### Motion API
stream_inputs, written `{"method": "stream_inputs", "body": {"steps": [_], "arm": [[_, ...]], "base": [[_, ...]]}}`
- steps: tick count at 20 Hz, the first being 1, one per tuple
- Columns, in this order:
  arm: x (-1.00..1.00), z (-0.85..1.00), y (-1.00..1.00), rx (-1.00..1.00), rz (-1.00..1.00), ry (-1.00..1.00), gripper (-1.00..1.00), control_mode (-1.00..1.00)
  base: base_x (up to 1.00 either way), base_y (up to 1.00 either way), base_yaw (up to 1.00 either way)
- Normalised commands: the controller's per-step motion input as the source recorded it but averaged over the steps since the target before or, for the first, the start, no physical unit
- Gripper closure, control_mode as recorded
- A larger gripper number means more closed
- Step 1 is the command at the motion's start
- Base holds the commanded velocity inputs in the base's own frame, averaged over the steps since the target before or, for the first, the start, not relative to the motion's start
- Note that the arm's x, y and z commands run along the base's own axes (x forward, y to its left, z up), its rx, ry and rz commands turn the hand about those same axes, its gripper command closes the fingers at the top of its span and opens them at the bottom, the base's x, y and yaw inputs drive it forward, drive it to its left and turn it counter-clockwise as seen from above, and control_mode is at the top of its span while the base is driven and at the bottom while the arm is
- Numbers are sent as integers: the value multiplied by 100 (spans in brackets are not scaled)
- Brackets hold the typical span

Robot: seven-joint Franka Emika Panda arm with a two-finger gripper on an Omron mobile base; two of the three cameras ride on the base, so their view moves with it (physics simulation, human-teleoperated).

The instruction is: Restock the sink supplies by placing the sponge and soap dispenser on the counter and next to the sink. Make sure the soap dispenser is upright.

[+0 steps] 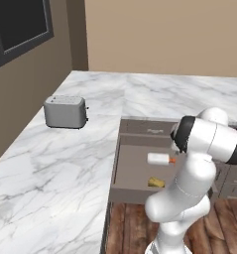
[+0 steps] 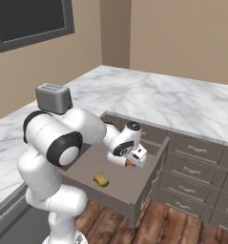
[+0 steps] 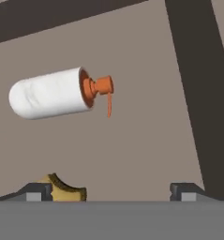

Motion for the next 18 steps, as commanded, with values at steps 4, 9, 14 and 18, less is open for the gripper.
{"method": "stream_inputs", "body": {"steps": [4, 9, 14, 18], "arm": [[0, -17, 5, 0, -64, 1, -100, -100], [5, -19, 0, 2, -65, 7, -100, -100], [24, -7, 0, 20, -43, 13, -100, -100], [16, 0, 0, 30, -34, 16, -100, -100]], "base": [[0, 0, 0], [0, 0, 0], [0, 0, 0], [0, 0, 0]]}}
